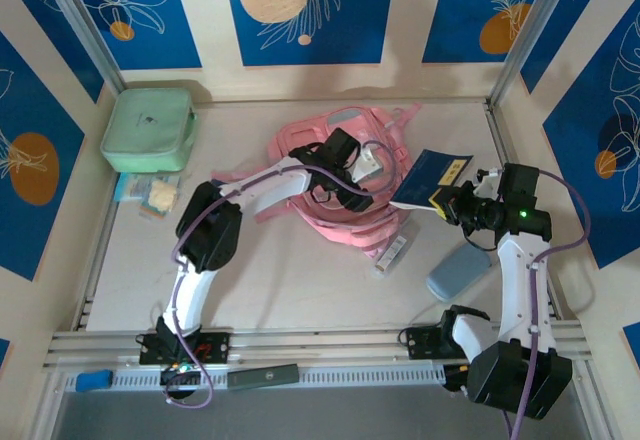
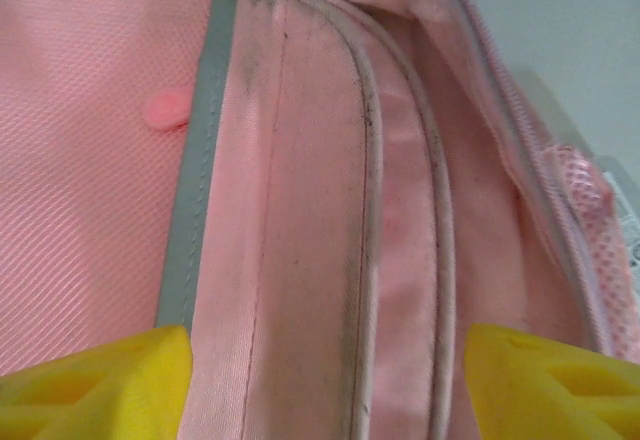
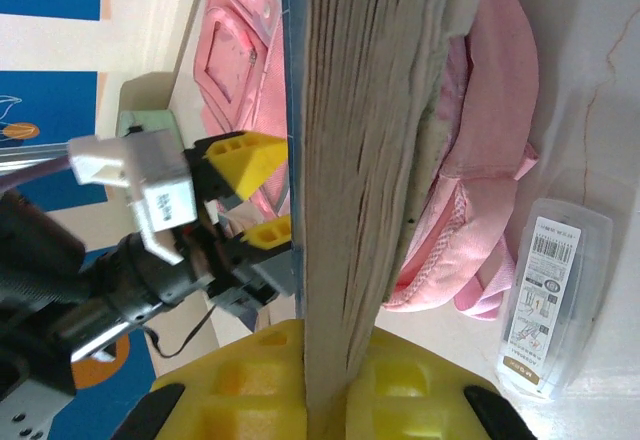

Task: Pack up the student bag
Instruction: Open the student bag at the center of the table.

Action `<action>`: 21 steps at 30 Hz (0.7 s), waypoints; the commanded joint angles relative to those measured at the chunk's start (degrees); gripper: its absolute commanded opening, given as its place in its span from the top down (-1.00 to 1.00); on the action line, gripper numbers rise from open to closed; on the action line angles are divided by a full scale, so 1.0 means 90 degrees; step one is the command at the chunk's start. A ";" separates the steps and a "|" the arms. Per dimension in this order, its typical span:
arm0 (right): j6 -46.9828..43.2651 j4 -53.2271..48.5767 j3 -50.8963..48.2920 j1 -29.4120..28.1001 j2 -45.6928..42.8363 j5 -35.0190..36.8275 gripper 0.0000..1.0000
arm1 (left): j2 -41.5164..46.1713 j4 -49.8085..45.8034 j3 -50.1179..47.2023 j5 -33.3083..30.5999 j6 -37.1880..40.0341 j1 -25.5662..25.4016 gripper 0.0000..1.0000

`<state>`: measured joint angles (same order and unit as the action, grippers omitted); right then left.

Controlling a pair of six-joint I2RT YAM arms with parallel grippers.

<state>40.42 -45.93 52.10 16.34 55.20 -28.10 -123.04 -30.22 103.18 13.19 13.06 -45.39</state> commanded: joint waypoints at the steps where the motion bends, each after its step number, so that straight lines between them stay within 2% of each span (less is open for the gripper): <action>1: -0.0168 0.0029 -0.0087 0.0050 -0.0038 -0.0341 1.00 | -0.0425 -0.0378 0.0390 -0.0132 0.0317 -0.0083 -0.38; 4: -0.0174 0.0040 -0.0114 0.0049 -0.0037 -0.0352 1.00 | -0.0546 -0.0319 0.0393 -0.0135 0.0274 -0.0082 -0.31; 7: -0.0193 0.0015 -0.0113 0.0050 -0.0042 -0.0335 1.00 | -0.0538 -0.0090 0.0259 -0.0552 0.0306 -0.0082 -0.10; 11: -0.0212 -0.0035 -0.0105 0.0054 -0.0069 -0.0307 1.00 | -0.0448 -0.0038 0.0139 -0.1059 0.0447 -0.0083 0.48; 17: -0.0311 -0.0159 -0.0079 0.0044 -0.0098 -0.0311 1.00 | 0.0016 0.0082 -0.0145 -0.1109 0.0605 -0.0070 0.99; 21: -0.0400 -0.0380 0.0038 -0.0030 -0.0108 -0.0273 1.00 | 0.0568 0.0175 -0.0345 -0.1367 0.0725 -0.0066 1.00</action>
<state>38.76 -47.40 51.57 16.49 55.22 -28.69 -123.33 -28.69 101.58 4.56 17.93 -46.41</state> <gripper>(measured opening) 0.096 0.075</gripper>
